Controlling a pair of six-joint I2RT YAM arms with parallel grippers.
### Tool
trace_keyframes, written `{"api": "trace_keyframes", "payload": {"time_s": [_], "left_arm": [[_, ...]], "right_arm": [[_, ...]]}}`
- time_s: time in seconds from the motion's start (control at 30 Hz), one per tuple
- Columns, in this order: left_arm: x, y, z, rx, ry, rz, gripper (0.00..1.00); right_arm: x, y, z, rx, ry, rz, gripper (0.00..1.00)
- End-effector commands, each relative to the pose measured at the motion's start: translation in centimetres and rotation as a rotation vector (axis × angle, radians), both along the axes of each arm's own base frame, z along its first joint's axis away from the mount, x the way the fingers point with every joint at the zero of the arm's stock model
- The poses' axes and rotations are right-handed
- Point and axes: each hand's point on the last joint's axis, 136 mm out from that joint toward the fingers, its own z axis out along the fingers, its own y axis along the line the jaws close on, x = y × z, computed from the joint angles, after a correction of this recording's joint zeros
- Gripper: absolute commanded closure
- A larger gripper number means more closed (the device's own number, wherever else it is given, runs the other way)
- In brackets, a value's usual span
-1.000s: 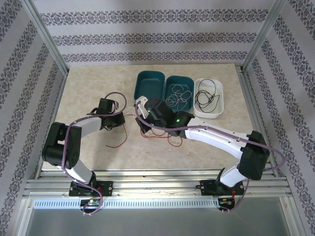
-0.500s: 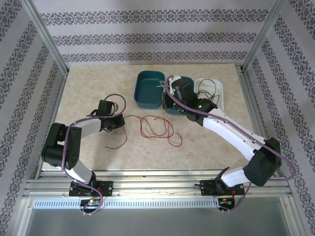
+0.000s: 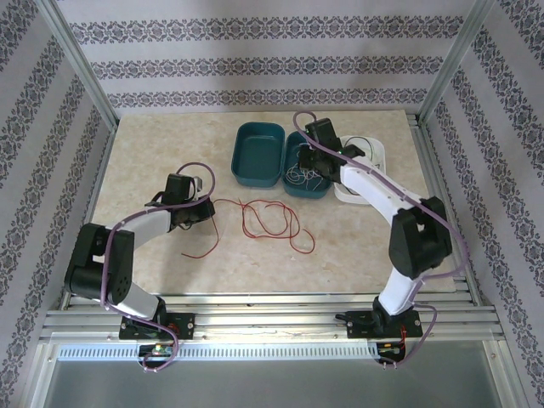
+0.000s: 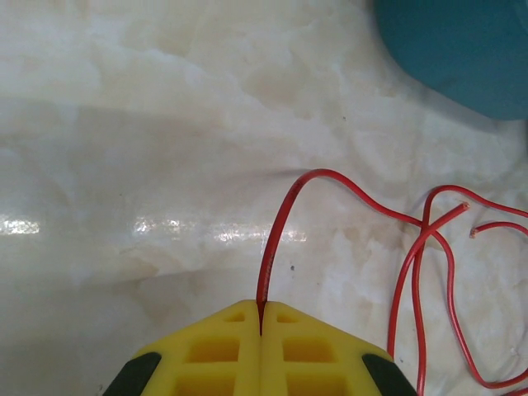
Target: Untangle the cables
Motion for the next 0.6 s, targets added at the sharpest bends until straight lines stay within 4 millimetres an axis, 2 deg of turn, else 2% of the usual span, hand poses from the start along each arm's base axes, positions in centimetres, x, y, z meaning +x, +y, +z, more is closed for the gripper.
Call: {"api": "trace_keyframes", "payload": {"time_s": [0.0, 0.17, 0.33, 0.47, 0.57], "left_arm": [[-0.2, 0.2, 0.6, -0.009, -0.020, 0.007, 0.96], [-0.6, 0.2, 1.0, -0.007, -0.033, -0.001, 0.96], [-0.8, 0.3, 1.2, -0.001, -0.042, -0.009, 0.96], [-1.1, 0.3, 1.2, 0.001, -0.043, -0.011, 0.96], [-1.1, 0.4, 1.4, 0.003, -0.048, -0.008, 0.96]], "right_arm": [[1.4, 0.7, -0.8, 0.023, 0.034, -0.004, 1.00], [3.0, 1.7, -3.2, 0.043, 0.084, -0.004, 1.00], [4.0, 1.8, -4.9, 0.051, 0.125, -0.014, 0.94], [4.3, 1.4, -5.1, 0.059, 0.133, -0.020, 0.73], [4.2, 1.0, -4.5, 0.057, 0.124, -0.018, 0.63]]}}
